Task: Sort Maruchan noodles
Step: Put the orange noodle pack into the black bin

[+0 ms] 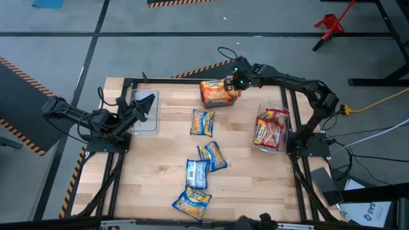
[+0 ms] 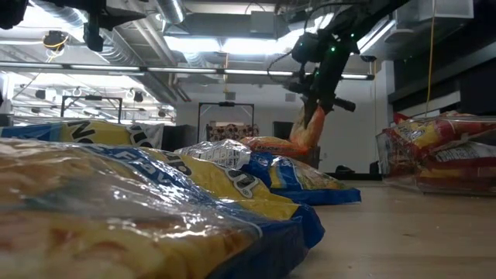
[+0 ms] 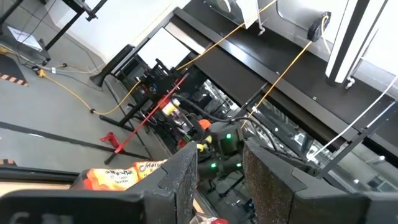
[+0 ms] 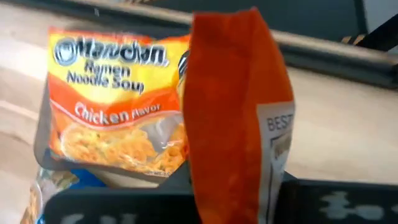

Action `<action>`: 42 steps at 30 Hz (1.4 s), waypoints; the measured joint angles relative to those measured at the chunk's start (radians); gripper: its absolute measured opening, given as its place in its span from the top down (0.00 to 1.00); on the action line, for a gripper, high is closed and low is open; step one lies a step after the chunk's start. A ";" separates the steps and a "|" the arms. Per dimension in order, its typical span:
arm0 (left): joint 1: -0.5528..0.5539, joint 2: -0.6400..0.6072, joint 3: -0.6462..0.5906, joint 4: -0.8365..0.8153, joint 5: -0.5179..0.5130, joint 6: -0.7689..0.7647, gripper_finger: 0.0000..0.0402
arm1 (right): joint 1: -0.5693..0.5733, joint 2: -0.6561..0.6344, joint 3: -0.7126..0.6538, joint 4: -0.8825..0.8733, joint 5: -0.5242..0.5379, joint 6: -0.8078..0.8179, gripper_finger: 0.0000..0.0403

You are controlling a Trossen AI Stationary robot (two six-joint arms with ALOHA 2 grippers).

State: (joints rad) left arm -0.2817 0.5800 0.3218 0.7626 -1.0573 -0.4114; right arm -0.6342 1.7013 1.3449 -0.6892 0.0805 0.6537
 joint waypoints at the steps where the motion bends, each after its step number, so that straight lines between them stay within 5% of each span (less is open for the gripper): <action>1: 0.000 0.000 0.000 -0.005 0.000 0.000 0.69 | 0.000 0.009 0.000 -0.003 -0.015 -0.001 0.95; 18: 0.000 0.000 0.000 -0.027 -0.010 0.002 0.69 | -0.001 0.043 0.001 -0.086 -0.059 -0.037 0.93; 32: 0.000 0.001 0.000 -0.041 -0.005 -0.005 0.69 | -0.018 0.061 0.001 -0.002 -0.020 -0.086 0.63; 42: 0.000 0.001 -0.001 -0.076 -0.015 -0.005 0.69 | -0.077 0.064 0.001 0.123 0.025 -0.148 0.61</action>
State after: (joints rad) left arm -0.2821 0.5812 0.3210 0.6862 -1.0723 -0.4160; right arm -0.7113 1.7657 1.3457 -0.5663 0.1053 0.5057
